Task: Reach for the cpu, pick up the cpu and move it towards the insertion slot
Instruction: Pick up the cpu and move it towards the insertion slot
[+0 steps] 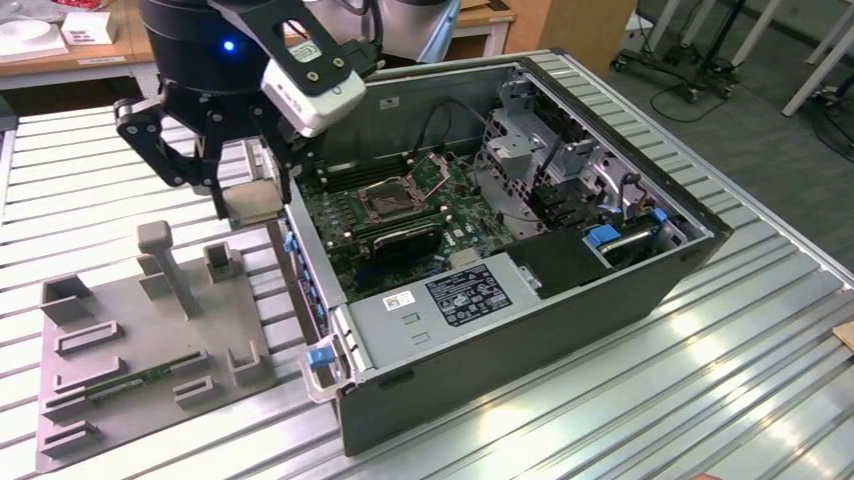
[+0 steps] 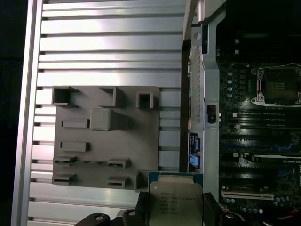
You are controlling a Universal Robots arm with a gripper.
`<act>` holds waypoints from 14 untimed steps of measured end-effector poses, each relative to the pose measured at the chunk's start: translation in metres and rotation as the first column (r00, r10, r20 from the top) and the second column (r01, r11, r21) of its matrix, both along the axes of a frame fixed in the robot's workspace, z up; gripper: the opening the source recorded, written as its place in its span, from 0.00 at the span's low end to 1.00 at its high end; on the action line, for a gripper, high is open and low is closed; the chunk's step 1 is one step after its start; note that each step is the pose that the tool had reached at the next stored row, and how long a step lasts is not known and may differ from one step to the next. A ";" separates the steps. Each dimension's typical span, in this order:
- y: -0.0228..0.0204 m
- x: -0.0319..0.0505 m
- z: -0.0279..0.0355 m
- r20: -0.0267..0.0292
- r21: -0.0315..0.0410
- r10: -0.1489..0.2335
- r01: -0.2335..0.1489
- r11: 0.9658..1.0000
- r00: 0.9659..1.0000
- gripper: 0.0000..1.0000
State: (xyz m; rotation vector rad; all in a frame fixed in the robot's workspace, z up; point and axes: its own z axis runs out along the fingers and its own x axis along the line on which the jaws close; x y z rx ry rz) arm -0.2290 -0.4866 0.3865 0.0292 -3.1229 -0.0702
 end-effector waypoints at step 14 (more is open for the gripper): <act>0.0000 0.0282 -0.0009 0.000 0.000 0.000 0.000 1.000 1.000 0.54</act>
